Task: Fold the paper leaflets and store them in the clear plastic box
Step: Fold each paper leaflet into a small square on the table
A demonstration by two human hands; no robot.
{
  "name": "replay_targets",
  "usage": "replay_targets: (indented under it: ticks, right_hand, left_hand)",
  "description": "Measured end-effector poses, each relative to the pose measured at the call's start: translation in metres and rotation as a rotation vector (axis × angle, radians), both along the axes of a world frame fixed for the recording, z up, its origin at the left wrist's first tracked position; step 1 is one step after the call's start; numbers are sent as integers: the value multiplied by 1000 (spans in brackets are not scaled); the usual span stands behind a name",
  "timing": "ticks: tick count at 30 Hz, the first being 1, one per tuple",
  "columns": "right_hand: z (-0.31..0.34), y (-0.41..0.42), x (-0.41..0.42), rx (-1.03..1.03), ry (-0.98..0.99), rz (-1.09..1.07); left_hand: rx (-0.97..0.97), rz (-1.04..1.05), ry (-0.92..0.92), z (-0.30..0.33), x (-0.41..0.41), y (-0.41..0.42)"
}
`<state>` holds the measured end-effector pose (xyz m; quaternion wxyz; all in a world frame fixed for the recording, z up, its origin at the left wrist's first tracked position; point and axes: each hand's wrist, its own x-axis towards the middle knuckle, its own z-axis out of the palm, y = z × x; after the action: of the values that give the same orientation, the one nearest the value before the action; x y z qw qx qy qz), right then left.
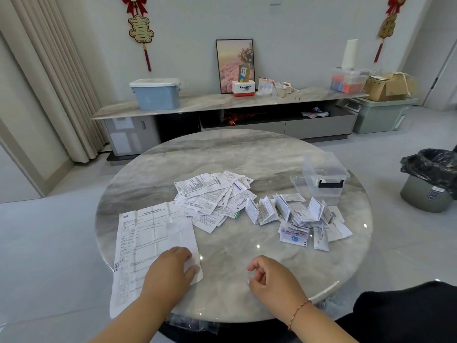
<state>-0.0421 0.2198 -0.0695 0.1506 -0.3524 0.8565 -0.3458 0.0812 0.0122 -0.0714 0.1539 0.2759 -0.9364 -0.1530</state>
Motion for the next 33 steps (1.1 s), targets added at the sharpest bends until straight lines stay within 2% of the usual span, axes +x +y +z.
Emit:
replay_targets:
  ticks: [6,10,13,16,20,22,24,25,27,29,31,33]
  right_hand:
    - [1,1,0,-20,-33,-13]
    - [2,0,1,-72,-11,-35]
    - [7,-1,0,-114,109,77]
    - [16,-2,5,-96,46,183]
    - [10,0,-2,-46,-60,90]
    - [8,0,-8,-29,-89,32]
    - [9,0,-11,-46,-128,-6]
    - [11,0,-11,-36,-126,-12]
    - [12,-1,-12,8,-94,-39]
    - [10,-3,-12,44,-92,-80]
    - [10,-6,-13,38,-195,-97]
    - [14,-7,-12,-13,-385,-109]
  left_hand:
    - [95,-84,53,-3,5,-13]
    - [58,-62,78,6,2,-2]
    - [8,-230,-33,26,-7,35]
    - [22,-371,-121,38,-10,74]
    - [350,-275,124,38,-11,84]
    - [396,-165,243,35,-10,79]
    - [330,-123,305,27,-6,75]
    - [234,-140,328,21,-5,73]
    - [60,-255,307,8,-2,72]
    - [-26,-404,228,-1,0,74]
    - [-53,-481,167,-8,-1,78]
    - [-63,-487,146,-13,-3,79]
